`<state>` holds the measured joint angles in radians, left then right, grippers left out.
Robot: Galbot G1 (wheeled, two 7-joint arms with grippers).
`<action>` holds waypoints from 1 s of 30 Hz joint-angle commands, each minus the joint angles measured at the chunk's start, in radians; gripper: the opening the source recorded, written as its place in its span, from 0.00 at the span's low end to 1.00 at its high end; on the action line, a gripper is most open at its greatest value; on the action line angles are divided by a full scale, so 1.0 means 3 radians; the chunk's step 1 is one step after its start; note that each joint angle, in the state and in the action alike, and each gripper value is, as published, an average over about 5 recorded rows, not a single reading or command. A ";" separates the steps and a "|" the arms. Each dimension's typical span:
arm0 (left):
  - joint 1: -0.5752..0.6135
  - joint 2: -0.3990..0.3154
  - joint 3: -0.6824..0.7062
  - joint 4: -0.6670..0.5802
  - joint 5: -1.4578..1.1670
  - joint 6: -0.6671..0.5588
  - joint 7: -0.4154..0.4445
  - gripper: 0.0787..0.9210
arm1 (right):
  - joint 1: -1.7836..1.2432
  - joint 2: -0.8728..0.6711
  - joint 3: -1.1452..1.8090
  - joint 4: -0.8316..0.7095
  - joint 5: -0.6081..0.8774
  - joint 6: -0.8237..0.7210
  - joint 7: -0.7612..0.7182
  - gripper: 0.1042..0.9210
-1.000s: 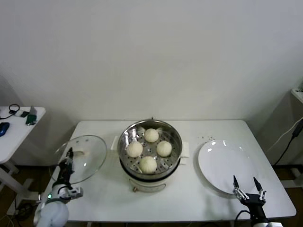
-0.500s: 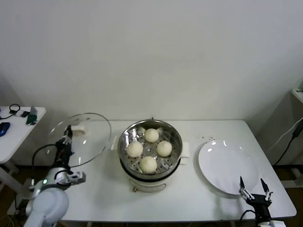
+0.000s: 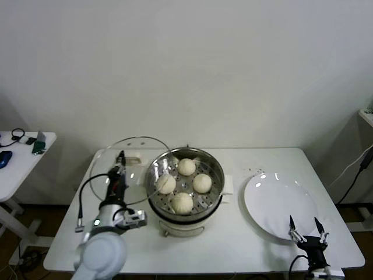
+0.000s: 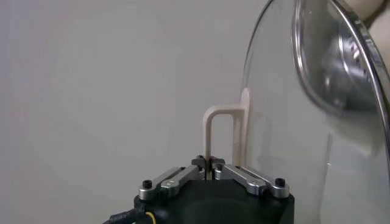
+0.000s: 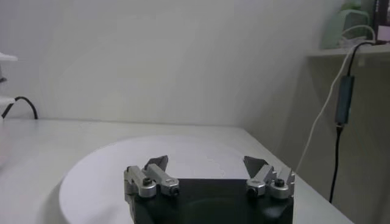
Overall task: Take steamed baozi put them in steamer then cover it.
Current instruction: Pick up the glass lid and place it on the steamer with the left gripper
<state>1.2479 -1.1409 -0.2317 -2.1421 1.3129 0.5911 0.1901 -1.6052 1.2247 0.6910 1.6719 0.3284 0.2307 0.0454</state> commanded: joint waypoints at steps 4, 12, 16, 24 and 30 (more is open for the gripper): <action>-0.0392 -0.0601 0.0938 0.0057 0.0890 0.0358 0.0449 0.07 | 0.0186 0.0011 -0.0106 -0.0049 -0.0121 -0.0071 0.0076 0.88; -0.0258 -0.1064 0.1133 0.0260 0.1227 0.0268 0.0352 0.07 | 0.0197 0.0044 -0.0085 -0.0042 -0.0106 -0.0054 0.0086 0.88; -0.0250 -0.1239 0.1178 0.0401 0.1289 0.0248 0.0285 0.07 | 0.0193 0.0071 -0.0082 -0.0036 -0.0109 -0.0047 0.0086 0.88; -0.0246 -0.1416 0.1211 0.0665 0.1352 0.0235 0.0179 0.07 | 0.0169 0.0055 -0.0054 -0.0035 -0.0084 -0.0023 0.0080 0.88; -0.0228 -0.1444 0.1156 0.0788 0.1405 0.0225 0.0128 0.07 | 0.0152 0.0021 -0.0028 -0.0024 -0.0039 -0.0011 0.0076 0.88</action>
<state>1.1790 -1.5066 0.0981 -1.9855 1.6879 0.6576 0.2479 -1.5610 1.2362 0.6801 1.6627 0.3087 0.2268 0.0674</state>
